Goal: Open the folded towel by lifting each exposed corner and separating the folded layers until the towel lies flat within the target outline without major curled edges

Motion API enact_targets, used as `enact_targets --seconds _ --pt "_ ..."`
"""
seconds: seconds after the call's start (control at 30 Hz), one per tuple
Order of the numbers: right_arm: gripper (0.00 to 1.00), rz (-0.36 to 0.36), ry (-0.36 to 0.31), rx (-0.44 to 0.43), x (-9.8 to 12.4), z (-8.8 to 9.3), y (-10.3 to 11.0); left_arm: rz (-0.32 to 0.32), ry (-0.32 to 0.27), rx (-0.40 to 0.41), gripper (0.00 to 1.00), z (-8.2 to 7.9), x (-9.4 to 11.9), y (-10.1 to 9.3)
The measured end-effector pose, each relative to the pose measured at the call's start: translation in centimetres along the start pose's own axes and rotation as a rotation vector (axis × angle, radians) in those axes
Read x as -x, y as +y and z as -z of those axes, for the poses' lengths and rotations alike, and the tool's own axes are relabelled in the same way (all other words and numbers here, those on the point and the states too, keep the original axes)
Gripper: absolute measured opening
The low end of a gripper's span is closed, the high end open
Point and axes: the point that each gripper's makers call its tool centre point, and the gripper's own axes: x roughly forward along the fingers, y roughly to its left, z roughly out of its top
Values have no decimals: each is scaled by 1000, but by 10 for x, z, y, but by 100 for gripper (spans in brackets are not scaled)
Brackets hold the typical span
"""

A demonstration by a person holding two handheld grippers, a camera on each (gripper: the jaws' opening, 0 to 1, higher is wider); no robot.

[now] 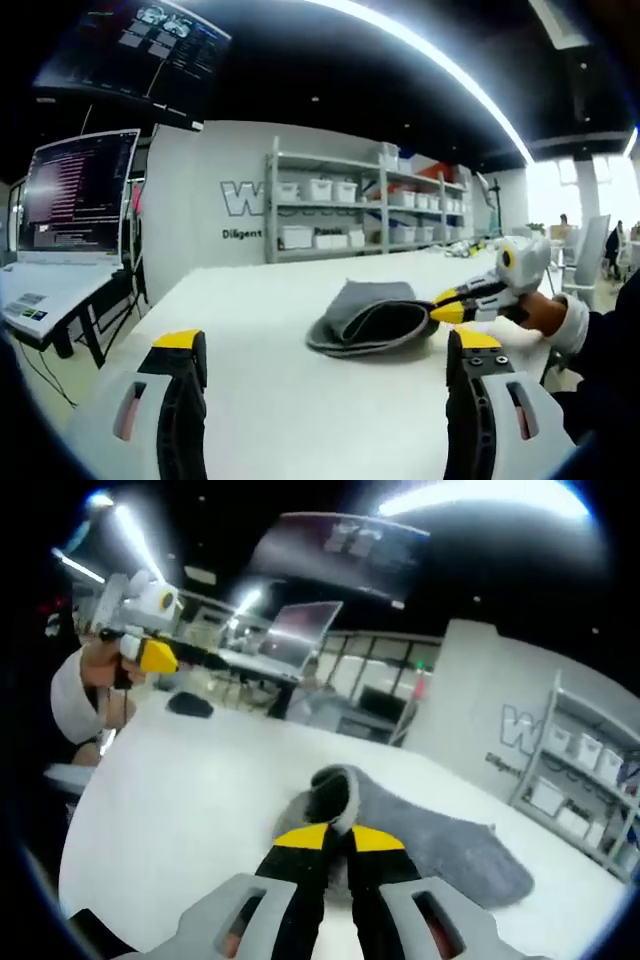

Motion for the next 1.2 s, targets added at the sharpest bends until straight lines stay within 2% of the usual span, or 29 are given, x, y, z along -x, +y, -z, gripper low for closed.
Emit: enact_targets --seconds 0.3,0.47,0.67,0.77,0.97,1.1,1.2 --pt "1 49 -11 -19 13 3 -18 48 -21 34 100 -2 -7 -15" --pt "1 84 -18 -36 24 6 -29 57 -13 36 100 1 -10 -17" --pt "1 104 -13 -28 35 11 -37 63 35 4 100 13 -17 -24" --pt "1 115 -34 -38 44 9 -40 67 25 13 98 13 -19 -28" --pt "1 135 -33 -41 51 14 -44 93 24 17 94 16 -26 -40" --pt "1 111 -64 -115 55 11 -44 106 38 5 91 20 -29 -46" --pt "1 125 -65 -124 59 13 -53 117 58 -9 90 23 -31 -49"
